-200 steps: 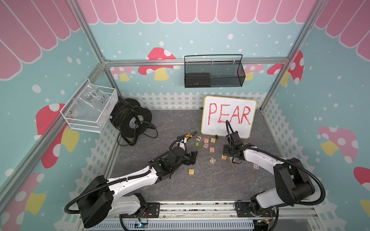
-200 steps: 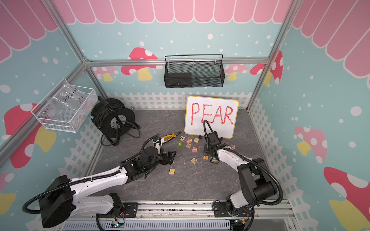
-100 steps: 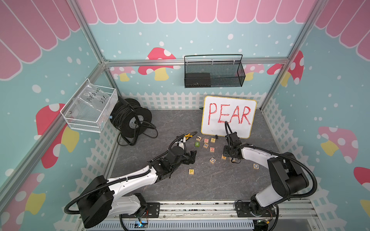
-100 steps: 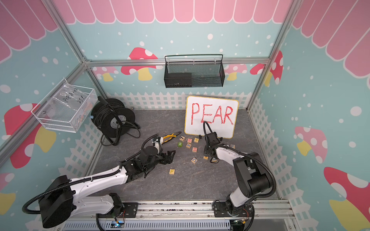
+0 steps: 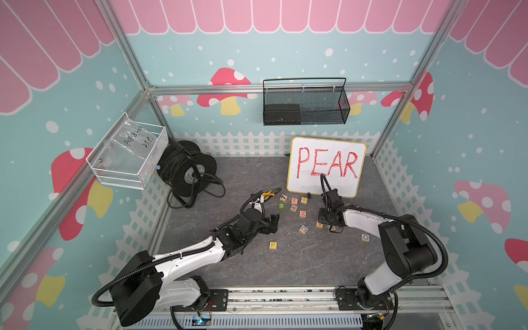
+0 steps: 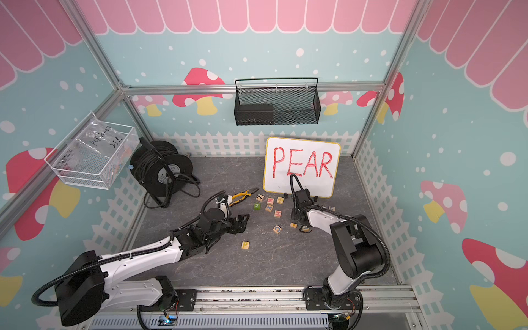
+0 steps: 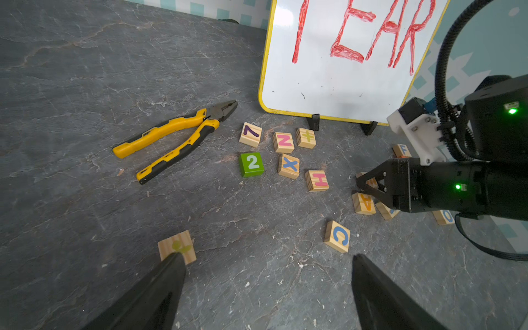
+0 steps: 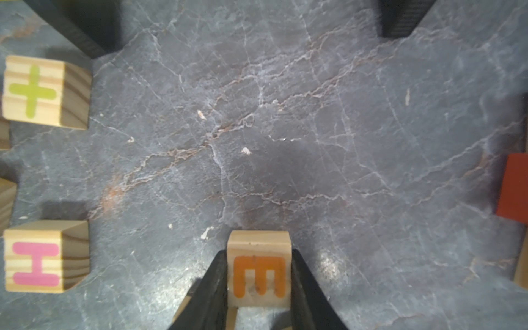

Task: Spell the uppercase word “pear” with letter blocks
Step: Pick up the letter block from the center of the board, then place the letter block at the center of the board.

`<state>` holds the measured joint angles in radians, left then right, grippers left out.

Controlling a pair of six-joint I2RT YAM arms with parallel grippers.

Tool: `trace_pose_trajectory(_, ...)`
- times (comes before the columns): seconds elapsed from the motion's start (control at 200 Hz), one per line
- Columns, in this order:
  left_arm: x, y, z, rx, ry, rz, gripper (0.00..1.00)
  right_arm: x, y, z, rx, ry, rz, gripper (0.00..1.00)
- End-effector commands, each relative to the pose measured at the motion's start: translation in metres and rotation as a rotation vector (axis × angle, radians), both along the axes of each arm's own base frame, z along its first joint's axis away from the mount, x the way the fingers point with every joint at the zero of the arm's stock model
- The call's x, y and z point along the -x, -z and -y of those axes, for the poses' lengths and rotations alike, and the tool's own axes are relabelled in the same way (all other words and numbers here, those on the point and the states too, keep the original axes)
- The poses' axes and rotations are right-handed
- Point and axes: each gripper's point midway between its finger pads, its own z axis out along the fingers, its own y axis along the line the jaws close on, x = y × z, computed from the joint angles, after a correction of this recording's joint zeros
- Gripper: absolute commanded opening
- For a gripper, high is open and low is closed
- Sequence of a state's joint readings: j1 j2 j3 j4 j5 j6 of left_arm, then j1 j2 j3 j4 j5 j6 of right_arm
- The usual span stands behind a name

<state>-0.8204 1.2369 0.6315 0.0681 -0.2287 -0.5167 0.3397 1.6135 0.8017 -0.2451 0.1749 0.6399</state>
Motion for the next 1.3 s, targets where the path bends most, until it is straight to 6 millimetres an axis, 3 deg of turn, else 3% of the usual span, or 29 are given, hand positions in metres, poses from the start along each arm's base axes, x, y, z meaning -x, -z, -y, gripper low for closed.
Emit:
trace_pose_trajectory(0.0, -0.003, -0.006, -0.003, 0.003, -0.021, 0.007, 0.93, -0.006, -0.004, 0.004, 0.021, 0.008, 0.015, 0.29)
trace_pose_trajectory(0.11, -0.002, -0.01, -0.003, 0.013, -0.017, 0.01, 0.94, -0.014, -0.024, 0.001, 0.023, -0.027, 0.069, 0.27)
trace_pose_trajectory(0.295, 0.003, -0.024, -0.007, 0.062, -0.012, 0.008, 0.94, -0.03, -0.081, -0.013, 0.004, -0.152, 0.217, 0.26)
trace_pose_trajectory(0.425, 0.006, -0.033, -0.014, 0.12, -0.019, -0.01, 0.94, -0.032, -0.107, -0.038, -0.024, -0.317, 0.282, 0.26)
trace_pose_trajectory(0.525, 0.012, -0.038, -0.024, 0.132, -0.028, -0.02, 0.94, -0.025, -0.115, -0.061, -0.008, -0.476, 0.292, 0.26)
trace_pose_trajectory(0.681, 0.023, -0.047, -0.047, 0.117, -0.068, -0.013, 0.94, 0.004, -0.113, -0.105, 0.083, -0.765, 0.303, 0.25)
trace_pose_trajectory(1.036, 0.042, -0.061, -0.092, 0.132, -0.189, 0.031, 0.96, 0.051, -0.1, -0.166, 0.065, -1.061, 0.317, 0.24)
trace_pose_trajectory(1.296, 0.046, -0.074, -0.094, 0.115, -0.168, 0.036, 0.96, 0.097, -0.052, -0.188, 0.14, -1.215, 0.146, 0.22)
